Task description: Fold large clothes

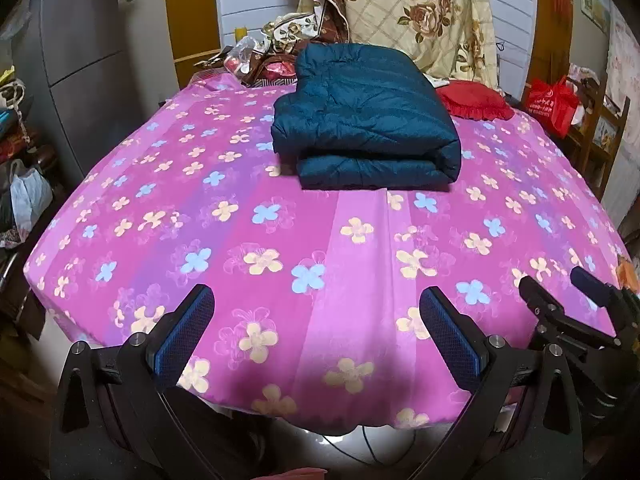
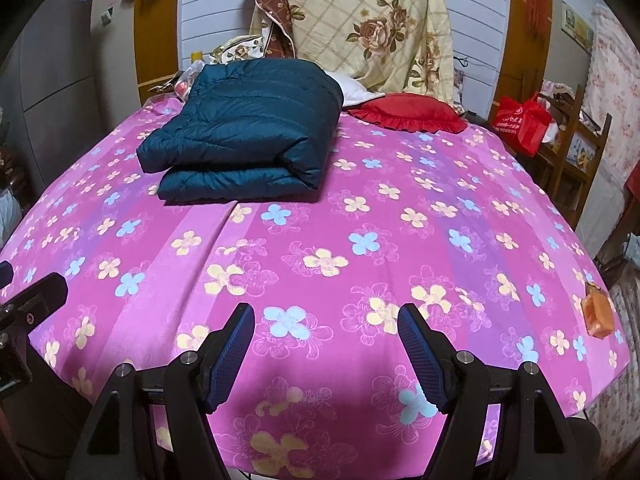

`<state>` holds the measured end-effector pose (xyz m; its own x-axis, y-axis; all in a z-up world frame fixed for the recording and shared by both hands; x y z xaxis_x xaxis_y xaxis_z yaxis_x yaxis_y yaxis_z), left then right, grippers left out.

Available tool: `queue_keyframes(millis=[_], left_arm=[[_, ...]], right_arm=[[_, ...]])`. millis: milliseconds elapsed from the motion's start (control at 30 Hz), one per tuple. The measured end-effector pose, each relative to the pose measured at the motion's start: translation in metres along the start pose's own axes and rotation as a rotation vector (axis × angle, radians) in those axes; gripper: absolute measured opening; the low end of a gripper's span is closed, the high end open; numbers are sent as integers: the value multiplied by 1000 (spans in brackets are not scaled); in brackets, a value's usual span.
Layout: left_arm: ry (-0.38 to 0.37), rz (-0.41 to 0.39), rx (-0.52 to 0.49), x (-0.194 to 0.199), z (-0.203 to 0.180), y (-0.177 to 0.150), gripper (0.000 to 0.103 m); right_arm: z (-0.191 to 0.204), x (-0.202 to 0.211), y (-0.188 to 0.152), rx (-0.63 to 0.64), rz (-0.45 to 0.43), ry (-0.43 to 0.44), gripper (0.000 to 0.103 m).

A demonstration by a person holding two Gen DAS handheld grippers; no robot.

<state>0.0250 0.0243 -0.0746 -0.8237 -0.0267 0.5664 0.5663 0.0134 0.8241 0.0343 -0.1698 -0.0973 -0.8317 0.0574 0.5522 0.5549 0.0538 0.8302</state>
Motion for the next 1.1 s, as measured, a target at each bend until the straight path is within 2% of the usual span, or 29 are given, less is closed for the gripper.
queue_keyframes(millis=[167, 467, 600, 867, 1100], left_arm=[[-6, 26, 4, -4, -1, -5, 103], [-22, 22, 0, -6, -4, -5, 103], [-15, 67, 18, -10, -4, -8, 103], [-23, 34, -9, -2, -17, -6, 103], [-39, 59, -31, -6, -25, -14, 103]], right_arm=[[-4, 1, -1, -18, 0, -17, 72], [-10, 4, 2, -19, -1, -57, 72], [-24, 11, 3, -45, -23, -76, 72], [-32, 14, 2, -63, -22, -69, 72], [-23, 15, -1, -49, -16, -64, 72]])
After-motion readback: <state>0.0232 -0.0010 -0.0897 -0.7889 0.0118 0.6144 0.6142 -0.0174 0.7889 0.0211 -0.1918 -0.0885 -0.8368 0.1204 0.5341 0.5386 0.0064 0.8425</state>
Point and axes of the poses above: each gripper's, at about its wrist camera, not at the fingertips, and x roughly against the way its jaws point, z to its left, y to its top, the point moved 7 cm from there along -x, roughly the way its jaws point, and after that the axes turned 11 degrees about -z, right-handed, at the moved point
